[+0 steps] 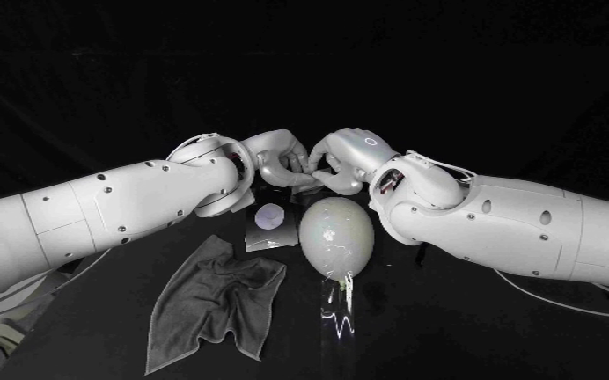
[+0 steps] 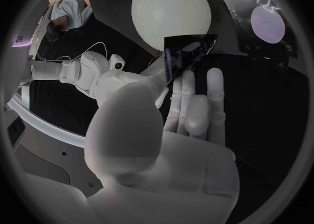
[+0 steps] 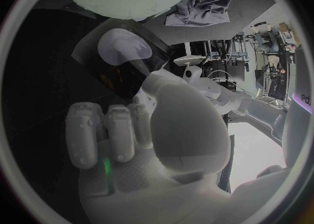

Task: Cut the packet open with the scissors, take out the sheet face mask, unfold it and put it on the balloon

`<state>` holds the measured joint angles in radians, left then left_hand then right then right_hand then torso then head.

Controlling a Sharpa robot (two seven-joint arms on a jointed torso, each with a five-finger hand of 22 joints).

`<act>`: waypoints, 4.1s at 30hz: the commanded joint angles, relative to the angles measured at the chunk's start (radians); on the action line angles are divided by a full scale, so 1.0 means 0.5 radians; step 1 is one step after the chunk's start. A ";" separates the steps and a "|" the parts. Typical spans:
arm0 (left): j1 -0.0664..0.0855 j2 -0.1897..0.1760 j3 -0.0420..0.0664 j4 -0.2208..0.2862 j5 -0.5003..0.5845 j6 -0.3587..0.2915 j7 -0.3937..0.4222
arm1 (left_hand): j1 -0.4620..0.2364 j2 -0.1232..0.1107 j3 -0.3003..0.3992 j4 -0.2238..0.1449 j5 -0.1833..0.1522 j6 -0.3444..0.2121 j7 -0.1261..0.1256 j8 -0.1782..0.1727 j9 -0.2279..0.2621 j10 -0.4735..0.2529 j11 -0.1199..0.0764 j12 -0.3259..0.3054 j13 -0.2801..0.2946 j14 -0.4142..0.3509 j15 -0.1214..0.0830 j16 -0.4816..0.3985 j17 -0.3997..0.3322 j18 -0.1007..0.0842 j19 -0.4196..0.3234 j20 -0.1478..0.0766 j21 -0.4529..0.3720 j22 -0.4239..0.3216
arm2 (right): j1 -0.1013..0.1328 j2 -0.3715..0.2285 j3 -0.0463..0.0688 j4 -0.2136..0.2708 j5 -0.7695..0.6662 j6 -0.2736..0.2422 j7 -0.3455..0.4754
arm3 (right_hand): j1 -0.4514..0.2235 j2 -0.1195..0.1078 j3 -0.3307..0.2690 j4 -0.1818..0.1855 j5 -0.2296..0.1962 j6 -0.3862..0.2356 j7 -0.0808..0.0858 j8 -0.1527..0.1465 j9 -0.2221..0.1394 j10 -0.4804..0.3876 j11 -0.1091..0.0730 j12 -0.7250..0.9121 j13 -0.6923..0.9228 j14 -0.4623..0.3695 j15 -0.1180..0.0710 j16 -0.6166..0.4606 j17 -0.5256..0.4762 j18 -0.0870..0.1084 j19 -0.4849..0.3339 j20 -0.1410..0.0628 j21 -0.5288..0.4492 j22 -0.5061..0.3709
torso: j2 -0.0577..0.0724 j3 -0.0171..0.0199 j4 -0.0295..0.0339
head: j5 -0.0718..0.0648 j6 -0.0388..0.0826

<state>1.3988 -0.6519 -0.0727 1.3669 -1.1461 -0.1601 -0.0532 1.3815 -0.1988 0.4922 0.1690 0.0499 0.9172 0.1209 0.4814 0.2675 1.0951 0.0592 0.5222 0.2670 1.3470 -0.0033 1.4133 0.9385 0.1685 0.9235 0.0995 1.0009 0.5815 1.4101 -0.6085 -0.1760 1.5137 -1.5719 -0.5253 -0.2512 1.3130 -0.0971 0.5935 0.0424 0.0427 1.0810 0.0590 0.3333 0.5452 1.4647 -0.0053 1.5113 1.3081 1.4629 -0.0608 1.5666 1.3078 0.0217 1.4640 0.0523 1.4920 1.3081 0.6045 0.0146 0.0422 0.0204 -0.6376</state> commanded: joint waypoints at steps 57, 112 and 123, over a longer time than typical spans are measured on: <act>0.002 -0.014 0.002 0.047 0.162 0.014 -0.029 | -0.070 0.069 0.519 -0.163 -0.002 0.128 -0.048 0.141 0.046 0.275 -0.072 -0.019 -0.052 0.166 -0.068 0.112 0.318 0.032 0.075 -0.068 0.141 0.072 | -0.043 -0.134 -0.005 0.178 -0.185 -0.262 0.204 | 0.002 -0.115 -0.102 -0.018 0.011 0.021 0.028 -0.113 -0.036 0.131 0.013 -0.048 0.411 0.216 0.012 0.008 0.526 -0.003 0.123 0.015 -0.010 0.473 | 0.000 -0.0015 0.000 | 0.011 0.004; 0.002 -0.098 -0.005 0.254 0.643 -0.236 -0.134 | -0.181 0.115 0.580 -0.184 -0.004 0.079 -0.038 0.175 0.059 0.251 -0.058 -0.018 -0.047 0.000 -0.052 -0.009 -0.058 0.025 0.003 -0.051 0.112 0.058 | -0.117 -0.189 -0.010 0.307 -0.484 -0.102 -0.526 | -0.001 -0.273 -0.259 0.202 0.011 -0.133 0.102 -0.216 -0.114 0.103 0.069 -0.115 0.386 0.216 0.051 0.008 0.526 0.003 0.105 0.028 -0.041 0.462 | 0.000 0.0004 0.001 | -0.013 -0.002; 0.002 -0.100 -0.013 0.283 0.713 -0.389 -0.108 | -0.177 0.116 0.576 -0.194 -0.003 0.080 -0.040 0.180 0.062 0.253 -0.060 -0.013 -0.044 -0.011 -0.051 -0.013 -0.060 0.026 -0.008 -0.047 0.105 0.055 | -0.119 -0.166 -0.010 0.278 -0.429 -0.172 -0.558 | -0.045 -0.166 -0.250 0.295 0.013 -0.165 0.126 -0.270 -0.148 0.105 0.091 -0.111 0.390 0.216 0.072 0.008 0.526 0.002 0.107 0.053 -0.039 0.463 | 0.001 -0.0003 0.000 | -0.023 0.004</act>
<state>1.3972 -0.7028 -0.0815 1.5013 -0.8287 -0.3004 -0.1303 1.2921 -0.1473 0.7820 0.0745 0.0443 0.9620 0.1003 0.5342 0.2650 1.2136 0.0411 0.5113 0.2463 1.3485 -0.0265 1.4121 0.9103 0.1607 0.9267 0.0773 1.0600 0.6101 1.3525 -0.6903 -0.1798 1.6596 -1.7879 -0.5875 -0.4912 1.2918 -0.1916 0.4689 0.1866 0.0464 1.0044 0.1202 0.2009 0.4718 1.4646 0.0343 1.4568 1.3073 1.4664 -0.0320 1.5667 1.3073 0.0216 1.4663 0.0691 1.4732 1.3073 0.6051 0.0145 0.0422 0.0104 -0.6357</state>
